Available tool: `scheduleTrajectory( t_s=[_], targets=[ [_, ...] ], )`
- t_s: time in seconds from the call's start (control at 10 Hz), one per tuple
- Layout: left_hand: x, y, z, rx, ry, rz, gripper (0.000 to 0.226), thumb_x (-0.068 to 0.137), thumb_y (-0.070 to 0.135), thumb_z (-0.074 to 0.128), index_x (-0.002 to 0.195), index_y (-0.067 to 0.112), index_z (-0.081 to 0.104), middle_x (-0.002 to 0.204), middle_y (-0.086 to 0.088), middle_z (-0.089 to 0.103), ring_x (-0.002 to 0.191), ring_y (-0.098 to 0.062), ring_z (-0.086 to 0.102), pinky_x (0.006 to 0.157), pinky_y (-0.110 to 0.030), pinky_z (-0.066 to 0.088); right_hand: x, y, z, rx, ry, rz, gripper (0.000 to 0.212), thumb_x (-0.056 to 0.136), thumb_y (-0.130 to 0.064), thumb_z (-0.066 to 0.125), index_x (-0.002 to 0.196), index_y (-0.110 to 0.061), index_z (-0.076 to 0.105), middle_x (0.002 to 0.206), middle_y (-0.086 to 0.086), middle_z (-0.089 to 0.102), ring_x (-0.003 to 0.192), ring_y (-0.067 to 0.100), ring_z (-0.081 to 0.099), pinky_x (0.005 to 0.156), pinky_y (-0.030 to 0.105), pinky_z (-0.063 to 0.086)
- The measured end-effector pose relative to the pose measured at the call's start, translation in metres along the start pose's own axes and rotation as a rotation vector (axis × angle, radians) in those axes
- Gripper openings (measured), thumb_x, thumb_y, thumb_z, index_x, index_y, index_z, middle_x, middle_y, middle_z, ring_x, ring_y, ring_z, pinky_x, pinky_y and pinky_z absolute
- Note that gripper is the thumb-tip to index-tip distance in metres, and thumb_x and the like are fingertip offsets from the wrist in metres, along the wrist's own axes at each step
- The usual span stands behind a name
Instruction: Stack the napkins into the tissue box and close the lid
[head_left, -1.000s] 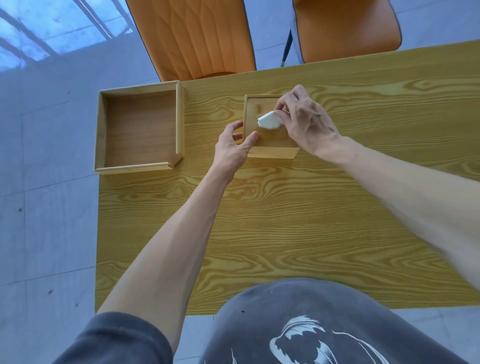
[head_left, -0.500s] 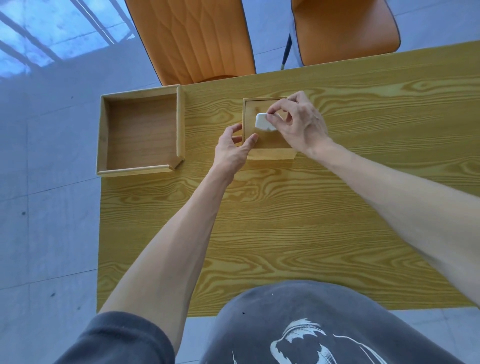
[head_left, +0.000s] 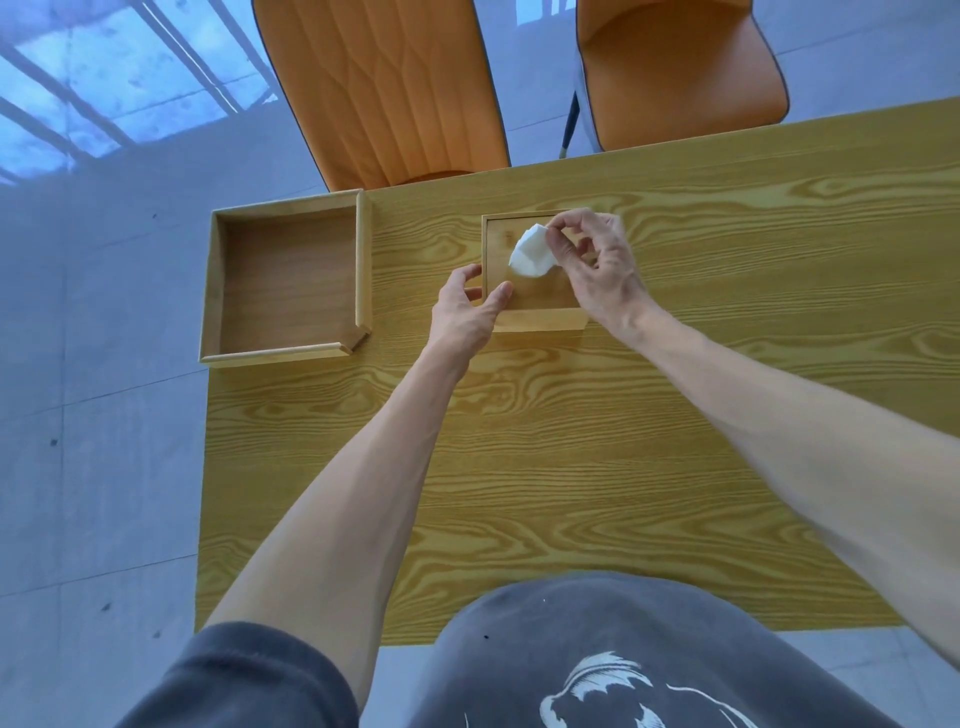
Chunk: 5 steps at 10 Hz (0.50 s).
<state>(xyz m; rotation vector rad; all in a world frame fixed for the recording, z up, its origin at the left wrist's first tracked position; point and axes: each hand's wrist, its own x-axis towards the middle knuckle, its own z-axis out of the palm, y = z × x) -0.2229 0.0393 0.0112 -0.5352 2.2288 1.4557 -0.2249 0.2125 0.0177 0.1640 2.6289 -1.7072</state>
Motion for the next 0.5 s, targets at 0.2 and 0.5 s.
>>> scheduleTrajectory(
  t_s=[0.2, 0.5],
  targets=[
    [-0.005, 0.006, -0.002, 0.083, -0.015, -0.021, 0.060, 0.092, 0.044, 0.064, 0.145, 0.025, 0.042, 0.132, -0.006, 0.057, 0.115, -0.023, 0.059, 0.100, -0.047, 0.052, -0.002, -0.006, -0.006, 0.062, 0.024, 0.020, 0.023, 0.101, -0.036, 0.049, 0.113, -0.022, 0.063, 0.118, 0.007, 0.047, 0.104, 0.013, 0.050, 0.083, 0.008, 0.045],
    [-0.023, 0.024, -0.022, 0.468, -0.149, -0.042, 0.058, 0.097, 0.044, 0.055, 0.147, 0.019, 0.041, 0.138, -0.007, 0.058, 0.124, -0.026, 0.055, 0.106, -0.045, 0.046, -0.017, -0.018, -0.042, -0.246, -0.049, 0.189, 0.038, 0.102, -0.040, 0.043, 0.123, -0.012, 0.058, 0.120, 0.009, 0.065, 0.106, 0.026, 0.063, 0.087, 0.042, 0.054]
  ],
)
